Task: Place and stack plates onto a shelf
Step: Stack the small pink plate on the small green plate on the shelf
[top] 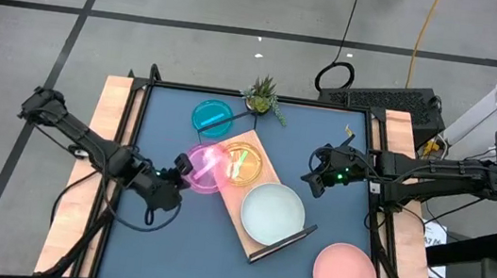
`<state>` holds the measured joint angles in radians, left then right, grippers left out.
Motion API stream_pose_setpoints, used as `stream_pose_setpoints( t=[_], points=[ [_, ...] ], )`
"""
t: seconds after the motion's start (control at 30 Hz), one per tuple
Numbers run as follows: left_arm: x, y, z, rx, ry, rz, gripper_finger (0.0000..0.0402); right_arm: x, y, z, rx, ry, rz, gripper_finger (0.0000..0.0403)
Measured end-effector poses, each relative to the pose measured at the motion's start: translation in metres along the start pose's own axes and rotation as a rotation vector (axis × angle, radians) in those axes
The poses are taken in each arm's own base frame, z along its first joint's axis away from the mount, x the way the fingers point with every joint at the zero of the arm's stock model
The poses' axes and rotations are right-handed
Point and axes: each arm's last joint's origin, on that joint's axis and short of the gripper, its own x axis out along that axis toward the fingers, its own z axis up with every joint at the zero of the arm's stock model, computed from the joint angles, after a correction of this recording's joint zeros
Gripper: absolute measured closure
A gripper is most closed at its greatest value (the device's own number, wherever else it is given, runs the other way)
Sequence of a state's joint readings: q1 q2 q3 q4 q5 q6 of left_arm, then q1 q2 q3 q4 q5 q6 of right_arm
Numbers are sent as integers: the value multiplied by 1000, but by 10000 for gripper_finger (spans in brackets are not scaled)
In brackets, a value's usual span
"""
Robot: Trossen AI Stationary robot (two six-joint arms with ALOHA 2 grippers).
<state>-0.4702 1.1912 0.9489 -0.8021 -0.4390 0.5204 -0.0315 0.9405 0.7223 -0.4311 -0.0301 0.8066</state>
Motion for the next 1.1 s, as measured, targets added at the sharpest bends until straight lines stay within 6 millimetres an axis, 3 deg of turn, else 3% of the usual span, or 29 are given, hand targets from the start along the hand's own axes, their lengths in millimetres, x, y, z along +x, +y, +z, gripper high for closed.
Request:
stream_pose_setpoints(
  t=[0.7, 0.87, 1.1],
  points=[
    [17, 44, -14, 146, -72, 60, 399, 0, 1, -1, 0, 20, 18, 403],
    [33, 51, -21, 161, -11, 34, 399, 0, 0, -1, 1, 20, 18, 403],
    [51, 64, -19, 152, -55, 59, 399, 0, 0, -1, 5, 24, 15, 403]
  ],
)
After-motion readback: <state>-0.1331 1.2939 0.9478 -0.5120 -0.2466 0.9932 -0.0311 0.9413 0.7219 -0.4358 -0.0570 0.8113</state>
